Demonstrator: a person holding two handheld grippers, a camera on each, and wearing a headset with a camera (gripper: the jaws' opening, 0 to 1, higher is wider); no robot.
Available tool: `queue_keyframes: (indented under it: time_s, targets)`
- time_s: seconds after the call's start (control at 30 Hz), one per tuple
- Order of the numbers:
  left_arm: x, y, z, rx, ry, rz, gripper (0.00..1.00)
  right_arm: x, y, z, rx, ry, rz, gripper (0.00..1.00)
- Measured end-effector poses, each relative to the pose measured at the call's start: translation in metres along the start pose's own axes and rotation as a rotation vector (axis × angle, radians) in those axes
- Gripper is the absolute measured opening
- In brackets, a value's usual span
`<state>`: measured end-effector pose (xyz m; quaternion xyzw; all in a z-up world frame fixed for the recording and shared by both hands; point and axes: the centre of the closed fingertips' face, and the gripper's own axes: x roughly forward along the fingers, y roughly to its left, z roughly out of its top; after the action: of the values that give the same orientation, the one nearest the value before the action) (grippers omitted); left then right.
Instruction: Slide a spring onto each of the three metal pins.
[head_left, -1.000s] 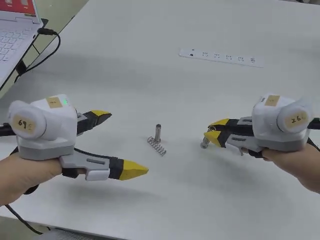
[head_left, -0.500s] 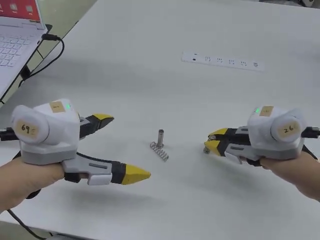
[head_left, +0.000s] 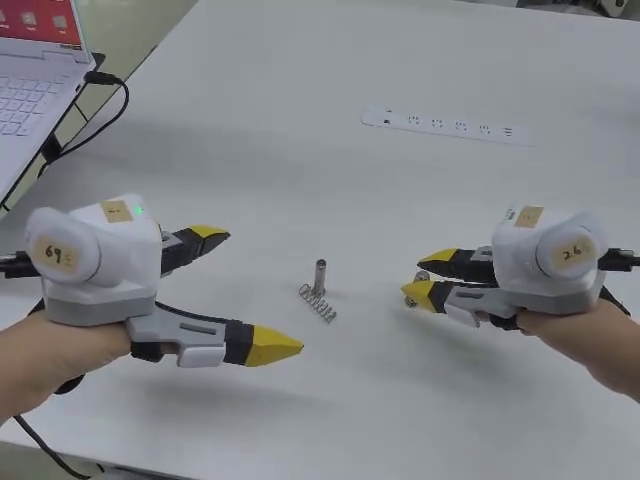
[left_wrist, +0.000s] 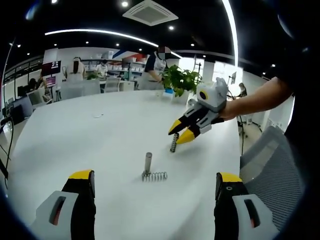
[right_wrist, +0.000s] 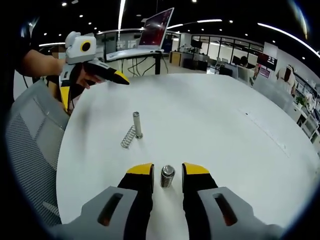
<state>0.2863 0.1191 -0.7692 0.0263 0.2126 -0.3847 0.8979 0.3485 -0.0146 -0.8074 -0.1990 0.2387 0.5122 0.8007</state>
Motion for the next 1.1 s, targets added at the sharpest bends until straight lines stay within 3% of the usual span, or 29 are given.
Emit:
queue_keyframes:
  time_s: [0.2, 0.67, 1.1]
  targets:
    - [0.001, -0.001, -0.001, 0.007, 0.004, -0.002, 0.98, -0.013, 0.002, 0.010, 0.026, -0.042, -0.008, 0.24]
    - [0.002, -0.004, -0.001, 0.004, 0.005, -0.008, 0.98, -0.043, 0.004, 0.012, 0.073, -0.102, -0.038, 0.26]
    - [0.005, -0.007, 0.000, -0.001, 0.004, -0.015, 0.98, -0.058, -0.001, 0.005, 0.104, -0.126, -0.058, 0.25]
